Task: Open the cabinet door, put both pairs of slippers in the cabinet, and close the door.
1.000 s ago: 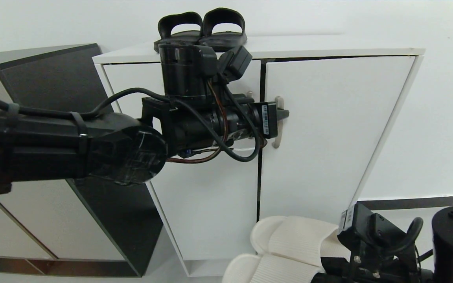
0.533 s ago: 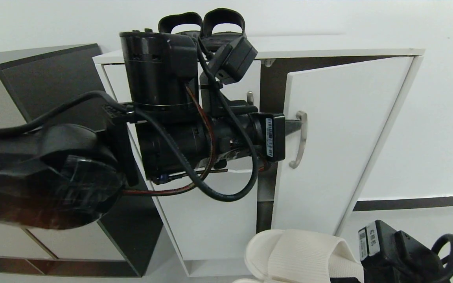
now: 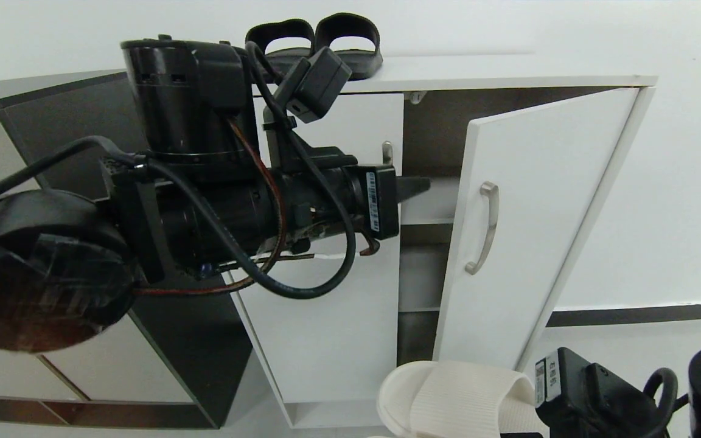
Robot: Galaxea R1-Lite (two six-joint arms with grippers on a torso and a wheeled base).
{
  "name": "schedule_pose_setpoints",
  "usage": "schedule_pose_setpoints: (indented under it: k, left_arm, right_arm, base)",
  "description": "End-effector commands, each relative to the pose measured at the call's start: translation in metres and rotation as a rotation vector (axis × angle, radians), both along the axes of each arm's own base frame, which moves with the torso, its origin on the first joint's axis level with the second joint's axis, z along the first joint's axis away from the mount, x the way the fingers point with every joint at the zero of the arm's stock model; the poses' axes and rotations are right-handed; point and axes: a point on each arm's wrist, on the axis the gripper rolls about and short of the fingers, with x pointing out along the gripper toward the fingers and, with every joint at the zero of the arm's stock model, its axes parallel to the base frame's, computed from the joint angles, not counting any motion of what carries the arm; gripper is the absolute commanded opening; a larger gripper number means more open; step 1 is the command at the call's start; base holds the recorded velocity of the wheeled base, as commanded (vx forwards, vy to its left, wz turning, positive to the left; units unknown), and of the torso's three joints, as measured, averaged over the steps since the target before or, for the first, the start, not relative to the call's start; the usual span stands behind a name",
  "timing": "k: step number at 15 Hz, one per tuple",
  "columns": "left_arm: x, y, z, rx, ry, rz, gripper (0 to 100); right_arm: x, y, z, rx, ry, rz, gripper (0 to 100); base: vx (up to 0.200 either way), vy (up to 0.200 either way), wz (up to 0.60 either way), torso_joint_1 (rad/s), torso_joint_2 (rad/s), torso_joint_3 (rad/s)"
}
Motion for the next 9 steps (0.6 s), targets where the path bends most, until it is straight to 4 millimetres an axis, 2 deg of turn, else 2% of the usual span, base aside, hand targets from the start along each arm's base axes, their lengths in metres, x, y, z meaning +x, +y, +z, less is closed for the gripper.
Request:
schedule_pose_setpoints:
  k: [1,6,9]
  left_arm:
    - [0.017,-0.007,-0.004,-0.001,0.017,0.015,0]
    - [0.050,-0.035,-0.005,-0.021,-0.003,0.040,0]
    - [0.058,-0.043,-0.008,-0.041,-0.024,0.047,0]
  right_arm:
    - [0.002,0.003,-0.003,-0.016,0.009,-0.002,0]
    - [0.006,0.008,-0.008,-0.047,0.006,-0.043,0]
    - [0.007,0.009,-0.008,-0.046,0.006,-0.046,0]
  base:
    - [0.000,0.000,0.00,0.000,0.00,0.000]
    - [0.000,0.000,0.00,0.000,0.00,0.000]
    - [0.000,0.000,0.00,0.000,0.00,0.000]
